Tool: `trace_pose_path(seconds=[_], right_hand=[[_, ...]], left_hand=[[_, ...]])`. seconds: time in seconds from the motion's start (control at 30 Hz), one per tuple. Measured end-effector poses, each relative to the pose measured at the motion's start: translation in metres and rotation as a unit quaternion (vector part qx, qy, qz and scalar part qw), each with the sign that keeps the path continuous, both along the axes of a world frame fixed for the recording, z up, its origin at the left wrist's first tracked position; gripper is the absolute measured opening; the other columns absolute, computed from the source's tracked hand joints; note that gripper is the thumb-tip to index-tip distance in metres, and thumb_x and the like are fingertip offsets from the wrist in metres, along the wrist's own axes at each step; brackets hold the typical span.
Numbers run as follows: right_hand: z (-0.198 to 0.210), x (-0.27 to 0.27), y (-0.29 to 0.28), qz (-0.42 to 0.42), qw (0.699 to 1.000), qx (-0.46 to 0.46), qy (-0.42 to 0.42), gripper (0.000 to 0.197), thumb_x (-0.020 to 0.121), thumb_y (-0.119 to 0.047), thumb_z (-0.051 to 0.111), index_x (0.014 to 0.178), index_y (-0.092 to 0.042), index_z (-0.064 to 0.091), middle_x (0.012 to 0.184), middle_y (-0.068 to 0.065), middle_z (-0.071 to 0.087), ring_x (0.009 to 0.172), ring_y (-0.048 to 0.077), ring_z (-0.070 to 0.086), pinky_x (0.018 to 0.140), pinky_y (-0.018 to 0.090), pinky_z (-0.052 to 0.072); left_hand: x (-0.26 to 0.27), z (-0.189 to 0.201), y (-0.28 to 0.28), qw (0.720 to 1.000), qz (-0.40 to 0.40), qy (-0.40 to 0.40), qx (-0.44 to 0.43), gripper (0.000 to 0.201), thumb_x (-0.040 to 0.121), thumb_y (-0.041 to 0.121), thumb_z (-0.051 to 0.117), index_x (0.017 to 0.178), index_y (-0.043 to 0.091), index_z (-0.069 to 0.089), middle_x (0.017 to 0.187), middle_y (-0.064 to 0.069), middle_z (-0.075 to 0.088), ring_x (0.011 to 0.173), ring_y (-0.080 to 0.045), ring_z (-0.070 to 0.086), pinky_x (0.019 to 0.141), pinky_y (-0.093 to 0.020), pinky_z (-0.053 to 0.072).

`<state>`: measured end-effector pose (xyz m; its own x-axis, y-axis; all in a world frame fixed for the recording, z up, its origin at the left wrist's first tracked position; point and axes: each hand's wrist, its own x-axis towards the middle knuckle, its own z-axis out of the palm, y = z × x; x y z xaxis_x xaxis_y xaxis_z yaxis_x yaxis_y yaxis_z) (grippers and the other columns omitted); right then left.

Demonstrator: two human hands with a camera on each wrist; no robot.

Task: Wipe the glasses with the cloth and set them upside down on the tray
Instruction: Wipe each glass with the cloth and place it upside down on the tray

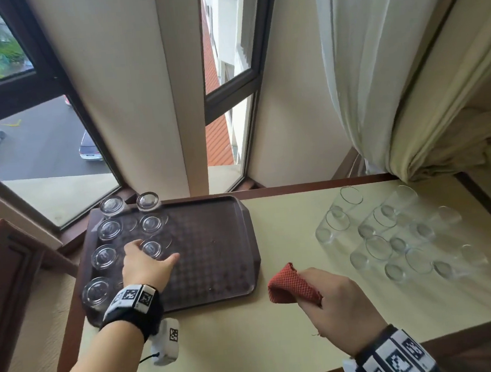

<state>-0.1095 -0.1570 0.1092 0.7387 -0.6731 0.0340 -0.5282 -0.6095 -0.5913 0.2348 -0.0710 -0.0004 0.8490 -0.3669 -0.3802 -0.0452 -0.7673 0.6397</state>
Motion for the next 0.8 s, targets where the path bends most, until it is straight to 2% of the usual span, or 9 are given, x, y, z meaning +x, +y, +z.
trace_pose_path(seconds=[0.1,0.2,0.3,0.33,0.4,0.5,0.6,0.73,0.8], right_hand=[[0.0,-0.022,-0.011,-0.025,0.999,0.017,-0.013,0.024,0.088,-0.017,0.07,0.105,-0.035,0.068,0.082,-0.038,0.054,0.058,-0.017,0.052,0.058,-0.002,0.033],[0.0,-0.048,-0.025,-0.057,0.998,0.023,-0.028,0.021,0.09,-0.018,0.07,0.103,-0.034,0.069,0.081,-0.036,0.056,0.057,-0.013,0.055,0.055,0.002,0.038],[0.002,-0.075,-0.041,-0.099,0.993,0.037,-0.046,0.018,0.094,-0.022,0.069,0.105,-0.036,0.072,0.082,-0.028,0.061,0.057,-0.002,0.059,0.051,0.02,0.052],[0.003,-0.085,-0.046,-0.115,0.991,0.042,-0.053,0.018,0.094,-0.022,0.07,0.105,-0.036,0.073,0.081,-0.026,0.062,0.055,0.001,0.061,0.05,0.023,0.052],[0.004,-0.104,-0.056,-0.142,0.986,0.048,-0.068,0.018,0.094,-0.021,0.07,0.103,-0.036,0.074,0.078,-0.025,0.063,0.052,0.003,0.061,0.048,0.021,0.049],[0.005,-0.13,-0.07,-0.163,0.984,0.039,-0.063,0.017,0.093,-0.026,0.071,0.106,-0.037,0.074,0.078,-0.026,0.064,0.054,-0.003,0.06,0.051,0.019,0.049],[0.007,-0.154,-0.082,-0.171,0.983,0.042,-0.057,0.016,0.094,-0.027,0.071,0.106,-0.036,0.074,0.081,-0.028,0.064,0.055,-0.003,0.06,0.049,0.016,0.049],[0.013,-0.18,-0.097,-0.181,0.982,0.031,-0.041,0.012,0.095,-0.032,0.069,0.106,-0.035,0.074,0.08,-0.02,0.064,0.053,0.004,0.062,0.044,0.021,0.052],[0.015,-0.189,-0.103,-0.19,0.98,0.035,-0.044,0.01,0.096,-0.031,0.068,0.104,-0.032,0.074,0.079,-0.016,0.063,0.048,0.008,0.062,0.039,0.018,0.048]], left_hand=[[-0.026,0.021,-0.003,0.999,0.029,-0.04,0.003,0.104,0.081,0.048,0.088,0.157,0.007,0.029,0.154,-0.026,0.043,0.144,-0.044,0.041,0.121,-0.055,0.035],[-0.079,0.048,-0.012,0.992,0.021,-0.112,-0.059,0.093,0.087,0.044,0.082,0.156,0.007,0.032,0.152,-0.023,0.041,0.146,-0.04,0.033,0.124,-0.054,0.027],[-0.132,0.052,-0.038,0.985,-0.077,-0.093,-0.123,0.085,0.087,0.041,0.084,0.154,0.013,0.04,0.147,-0.014,0.047,0.141,-0.032,0.043,0.122,-0.05,0.035],[-0.148,0.05,-0.051,0.982,-0.115,-0.072,-0.134,0.084,0.086,0.041,0.084,0.153,0.016,0.042,0.145,-0.011,0.048,0.138,-0.029,0.047,0.12,-0.047,0.039],[-0.178,0.045,-0.082,0.969,-0.195,-0.044,-0.142,0.084,0.085,0.043,0.085,0.153,0.022,0.042,0.145,-0.006,0.052,0.136,-0.024,0.051,0.115,-0.043,0.044],[-0.22,0.035,-0.135,0.94,-0.317,-0.027,-0.124,0.088,0.086,0.047,0.082,0.158,0.029,0.035,0.154,-0.001,0.05,0.142,-0.021,0.048,0.118,-0.042,0.042],[-0.256,0.021,-0.189,0.913,-0.398,-0.038,-0.081,0.101,0.086,0.048,0.083,0.165,0.027,0.024,0.16,-0.004,0.044,0.147,-0.022,0.044,0.122,-0.039,0.038],[-0.282,-0.004,-0.244,0.903,-0.426,-0.059,-0.016,0.118,0.082,0.049,0.086,0.169,0.025,0.01,0.168,-0.006,0.032,0.154,-0.026,0.034,0.126,-0.042,0.034],[-0.291,-0.014,-0.261,0.903,-0.424,-0.066,0.011,0.12,0.081,0.046,0.087,0.169,0.022,0.009,0.169,-0.008,0.03,0.155,-0.028,0.033,0.126,-0.043,0.033]])
